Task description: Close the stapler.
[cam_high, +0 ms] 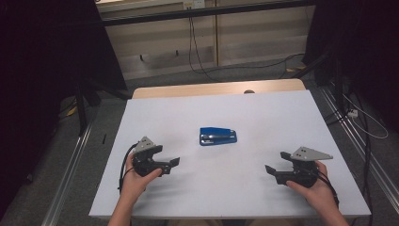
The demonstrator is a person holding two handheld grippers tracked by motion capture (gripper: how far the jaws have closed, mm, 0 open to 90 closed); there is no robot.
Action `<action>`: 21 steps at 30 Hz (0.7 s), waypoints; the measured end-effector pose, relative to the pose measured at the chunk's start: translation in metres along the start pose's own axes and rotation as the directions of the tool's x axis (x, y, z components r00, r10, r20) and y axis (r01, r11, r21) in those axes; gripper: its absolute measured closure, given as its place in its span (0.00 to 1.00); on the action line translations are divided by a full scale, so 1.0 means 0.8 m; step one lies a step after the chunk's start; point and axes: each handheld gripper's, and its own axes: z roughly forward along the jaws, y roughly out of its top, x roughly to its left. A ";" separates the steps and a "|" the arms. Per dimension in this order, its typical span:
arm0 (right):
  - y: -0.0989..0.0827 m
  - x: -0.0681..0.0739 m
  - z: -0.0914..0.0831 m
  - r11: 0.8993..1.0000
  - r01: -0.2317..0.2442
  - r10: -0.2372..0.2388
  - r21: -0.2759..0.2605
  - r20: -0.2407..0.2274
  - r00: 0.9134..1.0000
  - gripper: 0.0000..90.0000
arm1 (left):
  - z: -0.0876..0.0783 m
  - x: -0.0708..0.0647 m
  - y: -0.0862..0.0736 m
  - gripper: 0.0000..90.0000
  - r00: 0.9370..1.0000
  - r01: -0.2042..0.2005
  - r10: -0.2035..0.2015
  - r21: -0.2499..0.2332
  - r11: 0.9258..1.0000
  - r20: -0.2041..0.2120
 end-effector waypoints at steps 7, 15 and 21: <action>-0.002 0.001 -0.003 1.000 0.001 -0.001 -0.001 0.001 1.000 0.22 | -0.020 0.009 -0.015 0.09 1.000 0.011 -0.011 0.001 1.000 -0.018; 0.000 0.005 -0.002 1.000 0.031 -0.031 -0.002 -0.008 0.999 0.22 | -0.040 0.018 -0.028 0.09 1.000 0.007 -0.008 -0.016 1.000 -0.029; 0.000 0.003 -0.001 1.000 0.025 -0.025 -0.006 -0.009 1.000 0.21 | -0.043 0.024 -0.031 0.08 0.999 0.019 -0.020 -0.024 1.000 -0.047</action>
